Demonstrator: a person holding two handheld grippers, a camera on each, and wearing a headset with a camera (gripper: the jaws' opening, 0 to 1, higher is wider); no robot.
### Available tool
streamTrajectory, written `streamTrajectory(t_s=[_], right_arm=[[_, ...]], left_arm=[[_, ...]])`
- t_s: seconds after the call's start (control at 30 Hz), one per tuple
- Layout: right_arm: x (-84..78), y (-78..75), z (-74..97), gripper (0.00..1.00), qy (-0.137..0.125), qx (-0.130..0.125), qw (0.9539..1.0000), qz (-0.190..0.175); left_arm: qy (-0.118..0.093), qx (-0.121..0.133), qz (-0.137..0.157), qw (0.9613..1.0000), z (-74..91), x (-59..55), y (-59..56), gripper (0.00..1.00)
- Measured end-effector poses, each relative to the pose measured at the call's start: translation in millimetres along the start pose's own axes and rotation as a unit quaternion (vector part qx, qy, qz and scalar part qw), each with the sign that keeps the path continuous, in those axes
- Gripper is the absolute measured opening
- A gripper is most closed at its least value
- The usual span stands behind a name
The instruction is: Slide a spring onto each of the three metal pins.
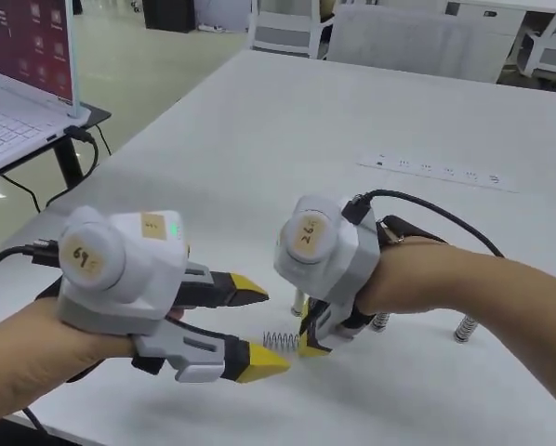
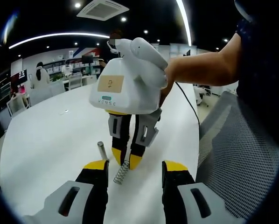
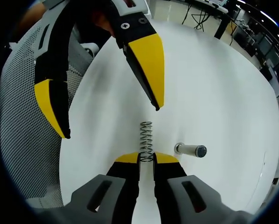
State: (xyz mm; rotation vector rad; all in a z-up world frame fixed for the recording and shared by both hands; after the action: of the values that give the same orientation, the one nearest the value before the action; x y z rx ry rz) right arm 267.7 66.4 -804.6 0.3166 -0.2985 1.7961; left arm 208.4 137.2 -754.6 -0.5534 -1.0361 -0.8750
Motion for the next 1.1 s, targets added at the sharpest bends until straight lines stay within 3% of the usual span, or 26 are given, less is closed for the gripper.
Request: streamTrajectory(t_s=[0.27,0.67,1.1], right_arm=[[-1.6,4.2,8.2,0.08,-0.004,0.001,0.9999,-0.013],[-0.2,17.8,43.1,0.08,-0.025,-0.002,0.9995,-0.018],[-4.3,30.6,76.2,0.08,-0.032,-0.013,0.9993,-0.016]], left_arm=[[0.003,0.000,-0.004,1.0000,0.4,-0.1,-0.5,0.40],[0.013,-0.013,-0.022,0.9996,-2.1,6.3,0.1,0.38],[0.018,-0.054,-0.051,0.9971,-12.0,21.8,-7.7,0.30]])
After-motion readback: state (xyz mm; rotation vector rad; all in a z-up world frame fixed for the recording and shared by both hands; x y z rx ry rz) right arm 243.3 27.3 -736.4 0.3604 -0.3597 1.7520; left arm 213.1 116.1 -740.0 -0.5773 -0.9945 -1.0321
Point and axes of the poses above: the centre of the closed fingertips' face, and the gripper's own axes: z roughly backward along the fingers, y roughly to its left, x roughly out of its top, the point moved 6 cm from there along z, roughly backward along the fingers, and after that the axes turned 2 degrees about -y, right-handed, at the moved point
